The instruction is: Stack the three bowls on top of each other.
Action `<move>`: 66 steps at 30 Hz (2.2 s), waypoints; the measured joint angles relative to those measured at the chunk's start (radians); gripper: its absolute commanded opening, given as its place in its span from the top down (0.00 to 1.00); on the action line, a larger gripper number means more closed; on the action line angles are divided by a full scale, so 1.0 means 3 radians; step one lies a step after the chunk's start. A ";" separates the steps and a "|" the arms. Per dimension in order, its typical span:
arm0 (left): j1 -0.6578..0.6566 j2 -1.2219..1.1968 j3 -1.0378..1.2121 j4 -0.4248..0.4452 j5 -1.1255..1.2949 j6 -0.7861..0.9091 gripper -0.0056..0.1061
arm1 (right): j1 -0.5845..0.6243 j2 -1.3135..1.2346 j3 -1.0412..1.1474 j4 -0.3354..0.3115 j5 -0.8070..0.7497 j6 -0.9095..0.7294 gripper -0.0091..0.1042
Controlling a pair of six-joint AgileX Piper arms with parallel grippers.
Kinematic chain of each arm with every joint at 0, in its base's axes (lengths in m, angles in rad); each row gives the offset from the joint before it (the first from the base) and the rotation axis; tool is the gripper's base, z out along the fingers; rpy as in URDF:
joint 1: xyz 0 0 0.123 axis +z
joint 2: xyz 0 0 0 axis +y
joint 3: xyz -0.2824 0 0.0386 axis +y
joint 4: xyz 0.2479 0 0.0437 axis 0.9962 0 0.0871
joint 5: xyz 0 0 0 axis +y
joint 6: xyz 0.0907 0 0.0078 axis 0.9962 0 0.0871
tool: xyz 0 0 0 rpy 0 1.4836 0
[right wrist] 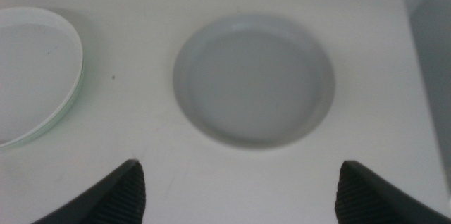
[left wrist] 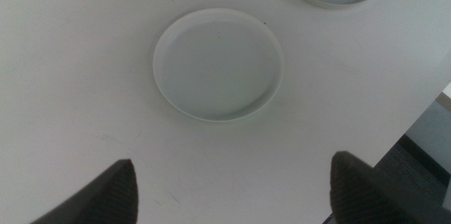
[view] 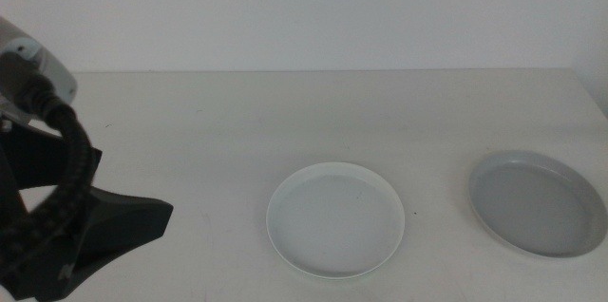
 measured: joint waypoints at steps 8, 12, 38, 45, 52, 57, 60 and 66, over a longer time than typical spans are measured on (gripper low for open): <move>0.0000 0.0000 0.0004 0.0000 0.0000 0.0000 0.01 | 0.0000 0.0804 -0.0581 -0.0012 0.0358 0.0291 0.26; 0.0000 0.0000 0.0008 0.0000 0.0000 0.0000 0.01 | 0.0000 0.1130 -0.0802 -0.0012 0.0387 0.0288 0.26; 0.0000 0.0000 0.0008 0.0000 0.0000 0.0001 0.01 | -0.0945 0.3799 -0.1866 0.0171 0.0198 -0.0266 0.35; 0.0000 0.0000 0.0008 0.0000 0.0000 0.0001 0.01 | -0.0960 0.4262 -0.1868 0.0150 -0.0090 -0.0518 0.51; 0.0000 0.0000 0.0008 0.0000 0.0000 0.0001 0.01 | -0.0964 0.4466 -0.1879 0.0167 -0.0184 -0.0539 0.68; 0.0000 0.0000 0.0008 0.0000 0.0000 0.0001 0.01 | -0.0964 0.4488 -0.1904 0.0153 -0.0226 -0.0552 0.82; 0.0000 0.0000 0.0008 0.0000 0.0000 0.0001 0.01 | -0.0964 0.4495 -0.1910 0.0142 -0.0235 -0.0583 0.92; 0.0000 0.0000 0.0008 0.0000 0.0000 0.0001 0.01 | -0.0964 0.4389 -0.1910 0.0150 -0.0120 -0.0602 0.93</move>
